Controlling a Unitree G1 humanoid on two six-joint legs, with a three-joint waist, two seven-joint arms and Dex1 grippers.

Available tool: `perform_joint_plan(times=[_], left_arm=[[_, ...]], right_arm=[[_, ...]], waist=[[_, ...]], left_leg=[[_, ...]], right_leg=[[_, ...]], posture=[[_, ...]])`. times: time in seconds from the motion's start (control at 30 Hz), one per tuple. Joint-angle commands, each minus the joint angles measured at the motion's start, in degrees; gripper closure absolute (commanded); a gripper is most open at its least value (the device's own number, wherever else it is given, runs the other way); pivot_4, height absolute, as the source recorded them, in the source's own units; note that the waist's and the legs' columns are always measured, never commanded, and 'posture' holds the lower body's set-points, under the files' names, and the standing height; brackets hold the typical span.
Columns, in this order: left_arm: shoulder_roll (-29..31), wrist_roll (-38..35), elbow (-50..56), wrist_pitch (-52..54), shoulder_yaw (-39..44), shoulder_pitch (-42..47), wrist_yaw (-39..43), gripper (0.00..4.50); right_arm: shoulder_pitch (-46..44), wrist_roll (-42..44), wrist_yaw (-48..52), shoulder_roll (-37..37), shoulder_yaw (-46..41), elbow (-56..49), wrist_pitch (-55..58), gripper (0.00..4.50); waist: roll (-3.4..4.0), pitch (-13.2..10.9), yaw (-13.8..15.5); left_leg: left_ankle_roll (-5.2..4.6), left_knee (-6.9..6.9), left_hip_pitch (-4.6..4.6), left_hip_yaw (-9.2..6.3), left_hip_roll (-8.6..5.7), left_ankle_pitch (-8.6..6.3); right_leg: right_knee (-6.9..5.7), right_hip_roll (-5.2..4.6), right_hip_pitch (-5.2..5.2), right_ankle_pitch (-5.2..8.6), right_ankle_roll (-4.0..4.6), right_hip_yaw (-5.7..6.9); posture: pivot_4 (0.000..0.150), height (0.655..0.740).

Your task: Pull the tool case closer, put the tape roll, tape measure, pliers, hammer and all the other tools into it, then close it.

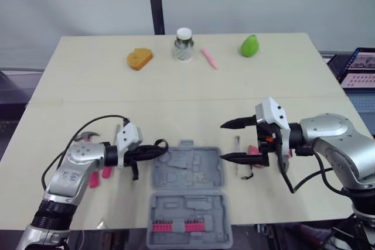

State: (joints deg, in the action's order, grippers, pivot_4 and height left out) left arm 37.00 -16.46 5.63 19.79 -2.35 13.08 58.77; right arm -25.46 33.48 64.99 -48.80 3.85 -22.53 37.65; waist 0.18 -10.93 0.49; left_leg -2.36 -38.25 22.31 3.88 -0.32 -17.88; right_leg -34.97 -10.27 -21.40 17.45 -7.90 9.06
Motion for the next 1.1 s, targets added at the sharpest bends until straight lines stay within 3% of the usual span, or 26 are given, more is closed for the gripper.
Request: perform_joint_plan(times=[0.03,1.1], left_arm=[[0.55,0.37,-0.2,-0.92,-0.58,0.11,0.31,4.45],[-0.68,4.28,-4.84,-3.9,-5.76,0.36,-0.07,4.45]], right_arm=[[-0.48,1.03,0.58,-0.77,-1.83,-2.23,-0.65,0.0],[0.88,1.15,-1.38,-0.08,-1.86,-3.74,-0.27,0.0]], waist=[[0.0,0.0,0.13],[0.0,0.0,0.87]], left_leg=[[0.0,0.0,0.0,0.0,0.0,0.0],[-0.01,-0.04,0.01,0.0,0.0,0.0]], right_leg=[[0.0,0.0,0.0,0.0,0.0,0.0],[0.0,0.0,0.01,0.0,0.0,0.01]], posture=[[0.15,0.74],[0.15,0.74]])
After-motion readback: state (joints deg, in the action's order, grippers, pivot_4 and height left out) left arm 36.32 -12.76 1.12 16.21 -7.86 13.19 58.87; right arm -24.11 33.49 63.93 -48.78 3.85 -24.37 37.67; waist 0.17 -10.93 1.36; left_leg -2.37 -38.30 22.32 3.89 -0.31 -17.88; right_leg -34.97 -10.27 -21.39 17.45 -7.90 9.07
